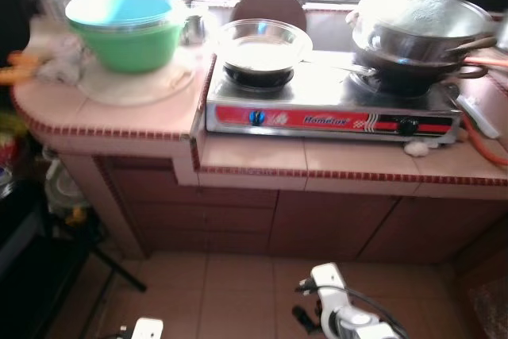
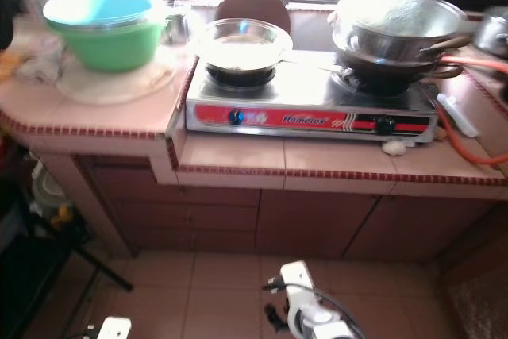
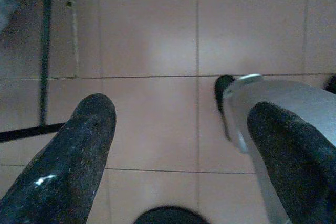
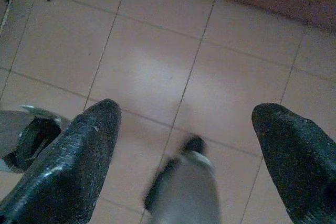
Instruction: Kitchen organization
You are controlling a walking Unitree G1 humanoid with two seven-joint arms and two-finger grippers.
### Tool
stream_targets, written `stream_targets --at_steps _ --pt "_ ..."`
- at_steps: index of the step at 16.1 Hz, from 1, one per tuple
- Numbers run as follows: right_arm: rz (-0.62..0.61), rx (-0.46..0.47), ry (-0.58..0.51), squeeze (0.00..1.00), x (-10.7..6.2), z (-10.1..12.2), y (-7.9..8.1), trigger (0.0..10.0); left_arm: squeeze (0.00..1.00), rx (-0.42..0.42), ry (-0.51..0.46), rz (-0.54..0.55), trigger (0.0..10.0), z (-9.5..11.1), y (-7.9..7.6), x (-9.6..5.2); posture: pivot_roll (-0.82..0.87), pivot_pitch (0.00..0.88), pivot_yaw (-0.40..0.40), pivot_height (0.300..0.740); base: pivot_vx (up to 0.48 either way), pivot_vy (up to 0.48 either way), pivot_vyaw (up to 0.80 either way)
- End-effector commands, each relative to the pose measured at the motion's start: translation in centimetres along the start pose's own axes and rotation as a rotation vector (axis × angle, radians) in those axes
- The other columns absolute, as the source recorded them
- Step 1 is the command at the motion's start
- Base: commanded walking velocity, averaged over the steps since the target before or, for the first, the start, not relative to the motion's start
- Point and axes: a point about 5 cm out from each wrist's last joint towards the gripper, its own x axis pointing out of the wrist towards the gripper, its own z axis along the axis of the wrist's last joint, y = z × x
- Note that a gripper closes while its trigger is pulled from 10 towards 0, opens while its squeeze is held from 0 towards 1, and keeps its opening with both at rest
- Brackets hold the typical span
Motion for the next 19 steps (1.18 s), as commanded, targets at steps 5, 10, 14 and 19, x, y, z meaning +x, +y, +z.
stream_targets --at_steps 5,10,14,19 --pt "-0.025 -0.004 0.006 0.0 -0.2 -0.2 -1.0 10.0 0.0 0.028 0.015 -0.023 10.0 -0.5 -0.6 -0.1 -0.03 0.007 0.003 0.74 0.0 0.062 0.0" --pt "-0.03 -0.017 0.008 0.0 -0.3 -0.2 -1.2 10.0 0.0 0.034 0.015 -0.028 10.0 -0.4 -0.7 0.0 -0.03 0.003 -0.001 0.74 0.0 0.0 0.0" --pt "-0.033 -0.031 0.013 0.0 -0.3 -0.2 -1.3 10.0 0.0 0.03 0.019 -0.033 10.0 -0.4 -1.0 0.0 -0.02 0.005 -0.012 0.74 0.0 0.0 0.0" --pt "-0.029 -0.048 0.026 0.0 -0.3 -0.2 -1.3 10.0 0.0 0.018 0.024 -0.046 10.0 -0.6 -1.7 -0.1 0.0 0.019 -0.034 0.74 0.0 0.0 -0.15"
